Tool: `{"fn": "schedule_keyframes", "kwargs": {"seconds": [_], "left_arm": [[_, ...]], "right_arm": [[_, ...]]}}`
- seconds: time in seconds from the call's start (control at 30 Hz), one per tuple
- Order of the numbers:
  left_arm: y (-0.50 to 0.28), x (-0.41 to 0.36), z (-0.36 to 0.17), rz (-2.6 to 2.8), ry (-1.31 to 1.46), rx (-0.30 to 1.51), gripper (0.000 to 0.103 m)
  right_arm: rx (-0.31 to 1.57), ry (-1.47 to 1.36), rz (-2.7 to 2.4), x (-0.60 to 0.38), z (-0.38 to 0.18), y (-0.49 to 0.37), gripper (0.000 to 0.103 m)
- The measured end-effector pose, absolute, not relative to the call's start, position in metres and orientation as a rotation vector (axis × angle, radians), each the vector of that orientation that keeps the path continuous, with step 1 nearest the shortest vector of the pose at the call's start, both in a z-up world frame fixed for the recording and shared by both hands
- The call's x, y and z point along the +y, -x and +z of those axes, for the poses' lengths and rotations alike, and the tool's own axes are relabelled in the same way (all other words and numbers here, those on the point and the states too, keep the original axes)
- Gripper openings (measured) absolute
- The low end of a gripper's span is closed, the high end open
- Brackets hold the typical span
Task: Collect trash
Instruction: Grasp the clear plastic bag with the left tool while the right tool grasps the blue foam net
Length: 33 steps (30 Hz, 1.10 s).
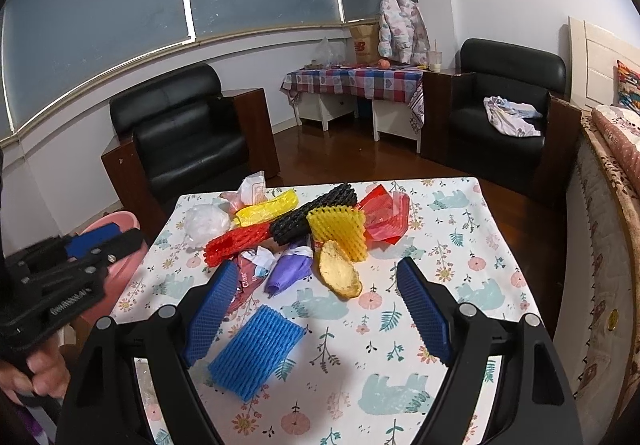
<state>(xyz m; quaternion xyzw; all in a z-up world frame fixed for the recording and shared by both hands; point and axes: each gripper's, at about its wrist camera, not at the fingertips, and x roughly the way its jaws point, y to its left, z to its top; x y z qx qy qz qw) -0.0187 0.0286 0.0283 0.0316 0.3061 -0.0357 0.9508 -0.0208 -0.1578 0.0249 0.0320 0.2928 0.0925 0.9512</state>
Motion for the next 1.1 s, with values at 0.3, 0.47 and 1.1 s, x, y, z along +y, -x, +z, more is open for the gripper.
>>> {"fn": "schedule_keyframes", "kwargs": {"seconds": [0.3, 0.47, 1.1], "left_arm": [[0.045, 0.054, 0.022, -0.164, -0.151, 0.688, 0.039], [0.067, 0.052, 0.007, -0.272, -0.19, 0.733, 0.039], [0.087, 0.048, -0.043, -0.491, -0.14, 0.885, 0.039]], "right_arm": [[0.628, -0.055, 0.219, -0.162, 0.014, 0.025, 0.077], [0.674, -0.044, 0.232, -0.163, 0.003, 0.025, 0.074], [0.925, -0.151, 0.354, -0.144, -0.046, 0.006, 0.068]]}}
